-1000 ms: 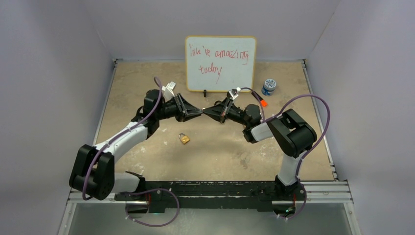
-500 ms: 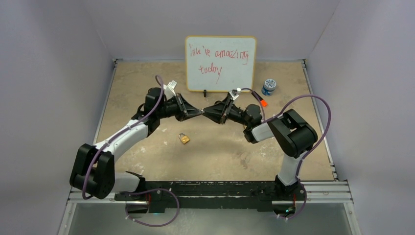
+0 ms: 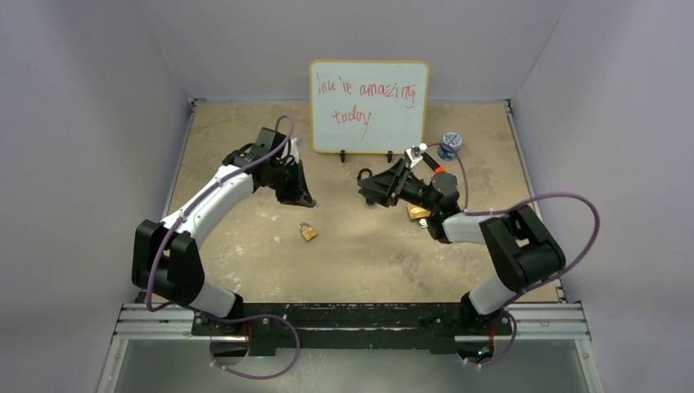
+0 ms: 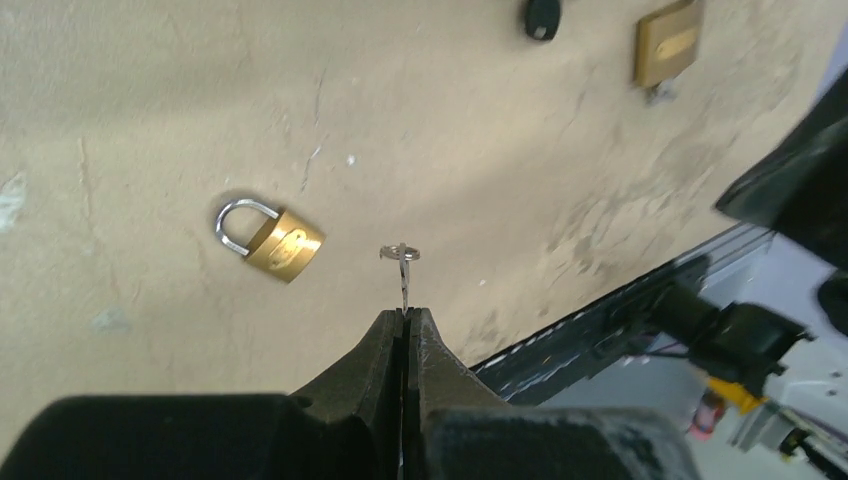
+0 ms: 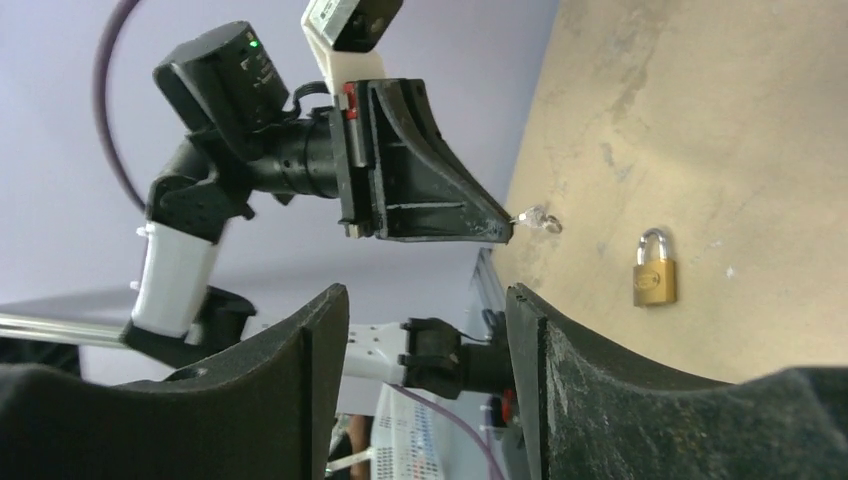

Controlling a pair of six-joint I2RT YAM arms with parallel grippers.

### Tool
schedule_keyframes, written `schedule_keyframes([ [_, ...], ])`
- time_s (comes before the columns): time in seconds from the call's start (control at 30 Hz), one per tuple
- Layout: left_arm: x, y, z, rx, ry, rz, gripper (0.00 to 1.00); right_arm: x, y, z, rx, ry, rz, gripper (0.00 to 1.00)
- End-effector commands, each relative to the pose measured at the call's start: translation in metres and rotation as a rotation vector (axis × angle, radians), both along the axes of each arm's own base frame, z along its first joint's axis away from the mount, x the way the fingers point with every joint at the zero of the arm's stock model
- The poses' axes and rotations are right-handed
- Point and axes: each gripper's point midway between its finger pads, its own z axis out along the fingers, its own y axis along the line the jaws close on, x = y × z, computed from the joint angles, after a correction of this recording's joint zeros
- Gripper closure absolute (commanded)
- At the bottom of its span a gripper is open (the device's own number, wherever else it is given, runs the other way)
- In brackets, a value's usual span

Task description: Unlock with the key

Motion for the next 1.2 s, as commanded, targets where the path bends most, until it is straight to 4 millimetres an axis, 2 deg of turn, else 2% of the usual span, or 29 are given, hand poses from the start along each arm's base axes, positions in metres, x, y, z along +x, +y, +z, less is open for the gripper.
schedule_keyframes([
  [0.0, -0.016, 0.005, 0.018, 0.046, -0.062, -0.188, 1.00, 0.006, -0.005, -0.008, -0.326, -0.224, -0.025, 0.38],
  [0.13, -0.020, -0.011, 0.048, -0.026, -0.188, -0.333, 1.00, 0.005, -0.028, 0.012, -0.639, -0.420, -0.008, 0.33],
  [0.2, -0.024, -0.020, 0.065, -0.088, -0.262, -0.407, 1.00, 0.003, -0.036, 0.028, -0.714, -0.509, 0.006, 0.30],
  [0.23, -0.026, -0.024, 0.072, -0.111, -0.296, -0.441, 1.00, -0.005, -0.035, 0.035, -0.708, -0.535, 0.041, 0.29],
  [0.4, -0.038, -0.033, 0.095, -0.162, -0.388, -0.591, 1.00, -0.039, -0.016, 0.063, -0.539, -0.643, 0.170, 0.28],
  [0.57, -0.056, -0.043, 0.113, -0.234, -0.476, -0.739, 1.00, -0.069, 0.012, 0.067, -0.529, -0.738, 0.278, 0.27],
  [0.7, -0.072, -0.049, 0.122, -0.298, -0.511, -0.841, 1.00, -0.073, 0.033, 0.069, -0.506, -0.724, 0.326, 0.28],
  [0.8, -0.078, -0.051, 0.128, -0.329, -0.541, -0.876, 1.00, -0.074, 0.043, 0.071, -0.477, -0.722, 0.344, 0.34],
  [0.9, -0.082, -0.051, 0.130, -0.342, -0.550, -0.892, 1.00, -0.078, 0.049, 0.074, -0.454, -0.730, 0.381, 0.52],
  [0.97, -0.084, -0.050, 0.131, -0.347, -0.552, -0.898, 1.00, -0.083, 0.050, 0.074, -0.434, -0.732, 0.419, 0.61],
  [1.17, -0.090, -0.049, 0.131, -0.356, -0.550, -0.907, 1.00, -0.088, 0.050, 0.080, -0.409, -0.758, 0.420, 0.63],
])
